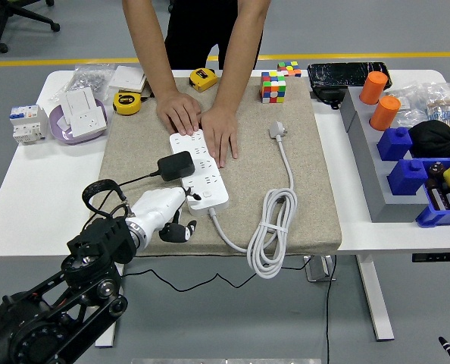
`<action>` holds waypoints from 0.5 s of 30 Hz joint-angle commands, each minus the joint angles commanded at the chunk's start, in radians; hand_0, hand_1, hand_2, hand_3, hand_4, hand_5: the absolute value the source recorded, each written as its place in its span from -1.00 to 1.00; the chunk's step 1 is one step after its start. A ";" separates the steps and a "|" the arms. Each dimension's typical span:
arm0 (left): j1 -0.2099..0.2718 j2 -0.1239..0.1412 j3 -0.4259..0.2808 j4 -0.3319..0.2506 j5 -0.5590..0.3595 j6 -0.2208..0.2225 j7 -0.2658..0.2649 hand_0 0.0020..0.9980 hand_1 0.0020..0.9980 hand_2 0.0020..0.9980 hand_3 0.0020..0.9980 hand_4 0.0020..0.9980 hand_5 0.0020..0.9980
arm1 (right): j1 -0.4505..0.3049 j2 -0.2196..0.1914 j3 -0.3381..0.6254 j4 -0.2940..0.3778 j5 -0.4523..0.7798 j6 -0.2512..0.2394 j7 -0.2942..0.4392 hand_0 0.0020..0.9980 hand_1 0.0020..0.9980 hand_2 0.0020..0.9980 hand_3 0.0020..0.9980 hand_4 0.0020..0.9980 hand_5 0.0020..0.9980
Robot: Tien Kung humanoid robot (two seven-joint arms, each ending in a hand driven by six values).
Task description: Pick up the plug,place it near the board,insert it into the board,press the button
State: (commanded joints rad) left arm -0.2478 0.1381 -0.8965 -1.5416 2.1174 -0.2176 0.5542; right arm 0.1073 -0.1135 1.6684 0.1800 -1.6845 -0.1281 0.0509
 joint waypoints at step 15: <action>-0.029 -0.026 0.028 0.005 0.018 0.031 -0.014 -0.72 -0.88 -0.69 0.75 -0.03 -0.67 | 0.004 0.000 0.005 0.000 -0.001 -0.002 0.000 0.78 0.75 0.66 0.70 1.00 1.00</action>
State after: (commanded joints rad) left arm -0.2768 0.1122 -0.8680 -1.5364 2.1355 -0.1864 0.5399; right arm 0.1112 -0.1130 1.6732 0.1800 -1.6854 -0.1298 0.0506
